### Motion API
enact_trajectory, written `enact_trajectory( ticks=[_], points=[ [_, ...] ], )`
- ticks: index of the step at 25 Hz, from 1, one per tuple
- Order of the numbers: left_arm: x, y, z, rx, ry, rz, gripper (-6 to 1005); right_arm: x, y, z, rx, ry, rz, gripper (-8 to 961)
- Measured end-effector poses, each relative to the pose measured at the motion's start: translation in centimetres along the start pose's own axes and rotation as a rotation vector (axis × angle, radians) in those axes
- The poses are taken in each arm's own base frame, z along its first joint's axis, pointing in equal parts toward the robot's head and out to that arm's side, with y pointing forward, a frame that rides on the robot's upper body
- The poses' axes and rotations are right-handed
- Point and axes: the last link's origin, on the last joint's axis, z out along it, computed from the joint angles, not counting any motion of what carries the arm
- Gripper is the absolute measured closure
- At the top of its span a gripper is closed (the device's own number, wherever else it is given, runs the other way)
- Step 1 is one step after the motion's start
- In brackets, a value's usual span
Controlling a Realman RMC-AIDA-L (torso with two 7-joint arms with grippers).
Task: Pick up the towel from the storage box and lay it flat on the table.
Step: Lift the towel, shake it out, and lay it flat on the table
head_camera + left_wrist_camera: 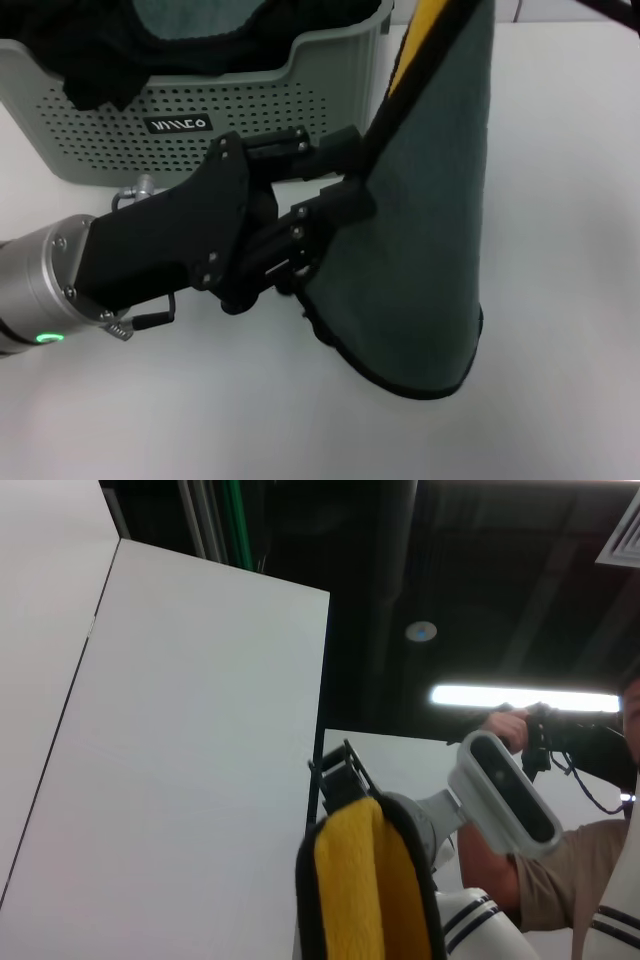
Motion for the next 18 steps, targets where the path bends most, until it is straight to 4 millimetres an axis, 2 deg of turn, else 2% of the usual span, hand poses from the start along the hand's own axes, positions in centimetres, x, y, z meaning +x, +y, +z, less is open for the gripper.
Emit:
enact_trajectory(
  ticks=[6,13,18],
  points=[
    [-0.6,0.2,-0.2,0.018,-0.003,0.022,691,-0.1,-0.8,-0.3,0.048,0.003,-0.013,918],
    [-1.5,0.2,-0.8,0.08,-0.024,0.021,693,-0.4,-2.3,-2.0,0.134,-0.002,-0.031,917],
    [-2.1,0.4,-1.3,0.12,-0.035,0.005,694,-0.4,-2.5,-3.0,0.174,0.003,-0.029,916]
  ],
)
